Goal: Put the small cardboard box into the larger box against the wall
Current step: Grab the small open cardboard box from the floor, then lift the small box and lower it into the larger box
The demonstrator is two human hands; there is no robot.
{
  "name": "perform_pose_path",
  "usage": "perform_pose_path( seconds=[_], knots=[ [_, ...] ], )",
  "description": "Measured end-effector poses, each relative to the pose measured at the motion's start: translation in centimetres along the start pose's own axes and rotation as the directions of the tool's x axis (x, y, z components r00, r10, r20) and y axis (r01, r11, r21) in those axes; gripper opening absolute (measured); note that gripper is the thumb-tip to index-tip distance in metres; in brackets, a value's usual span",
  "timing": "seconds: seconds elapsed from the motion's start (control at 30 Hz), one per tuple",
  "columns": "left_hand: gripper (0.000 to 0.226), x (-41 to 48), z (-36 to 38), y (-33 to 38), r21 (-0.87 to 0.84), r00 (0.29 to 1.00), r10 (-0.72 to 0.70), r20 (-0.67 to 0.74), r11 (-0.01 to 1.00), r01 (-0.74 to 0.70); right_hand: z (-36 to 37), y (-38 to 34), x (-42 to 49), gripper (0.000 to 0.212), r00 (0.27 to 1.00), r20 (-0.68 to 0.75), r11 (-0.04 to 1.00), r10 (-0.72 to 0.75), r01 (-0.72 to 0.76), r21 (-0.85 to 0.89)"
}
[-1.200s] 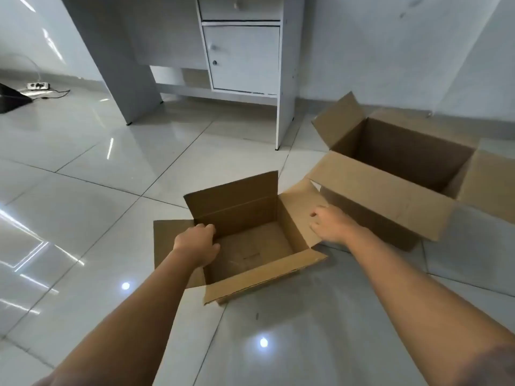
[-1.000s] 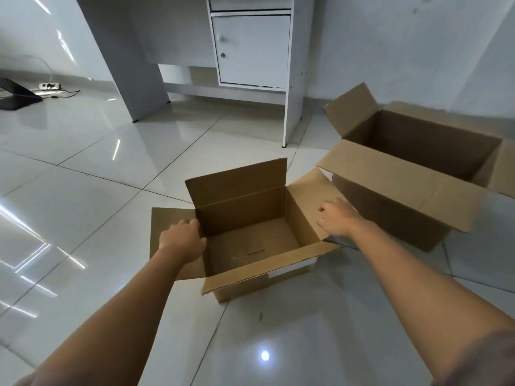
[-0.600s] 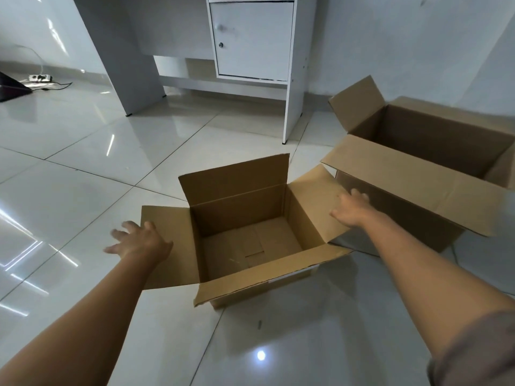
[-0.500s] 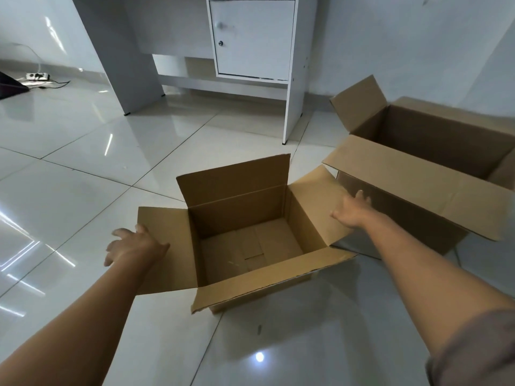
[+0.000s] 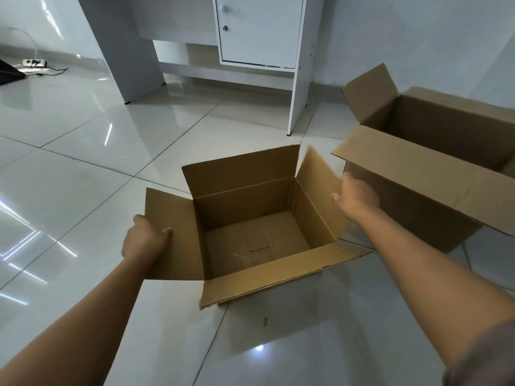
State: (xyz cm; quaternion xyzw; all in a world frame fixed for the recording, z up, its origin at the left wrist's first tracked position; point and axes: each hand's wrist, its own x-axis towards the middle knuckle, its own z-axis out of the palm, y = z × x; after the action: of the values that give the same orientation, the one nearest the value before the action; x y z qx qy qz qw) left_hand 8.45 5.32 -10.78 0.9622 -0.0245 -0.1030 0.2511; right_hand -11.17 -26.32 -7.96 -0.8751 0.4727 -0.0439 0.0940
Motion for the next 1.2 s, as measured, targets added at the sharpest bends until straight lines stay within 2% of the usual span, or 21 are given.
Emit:
perform_pose_path(
  seconds=[0.17, 0.43, 0.67, 0.93, 1.2],
  knots=[
    [0.051, -0.8, -1.0, 0.5, -0.046, 0.994, 0.106, -0.009, 0.993, -0.106, 0.8, -1.7, -1.8, 0.03, 0.997, -0.012, 0.997, -0.077, 0.077, -0.032],
    [0.043, -2.0, -5.0, 3.0, 0.009, 0.973, 0.21, -0.094, 0.978, -0.21, -1.6, -2.4, -4.0, 0.024, 0.992, -0.088, 0.982, -0.096, 0.108, 0.152],
    [0.04, -5.0, -14.7, 10.5, 0.046, 0.97, 0.216, -0.116, 0.976, -0.212, -13.0, -3.8, -4.9, 0.029, 0.992, -0.113, 0.973, -0.055, 0.079, 0.217],
    [0.04, -8.5, -26.7, 21.9, -0.007, 0.961, 0.271, -0.052, 0.962, -0.272, -29.5, -2.7, -4.1, 0.023, 0.991, -0.132, 0.969, 0.031, 0.003, 0.248],
    [0.04, -11.5, -32.2, 33.2, -0.048, 0.937, 0.348, 0.023, 0.937, -0.346, -42.2, 1.3, -3.3, 0.022, 0.969, -0.171, 0.957, 0.176, -0.128, 0.261]
  ],
)
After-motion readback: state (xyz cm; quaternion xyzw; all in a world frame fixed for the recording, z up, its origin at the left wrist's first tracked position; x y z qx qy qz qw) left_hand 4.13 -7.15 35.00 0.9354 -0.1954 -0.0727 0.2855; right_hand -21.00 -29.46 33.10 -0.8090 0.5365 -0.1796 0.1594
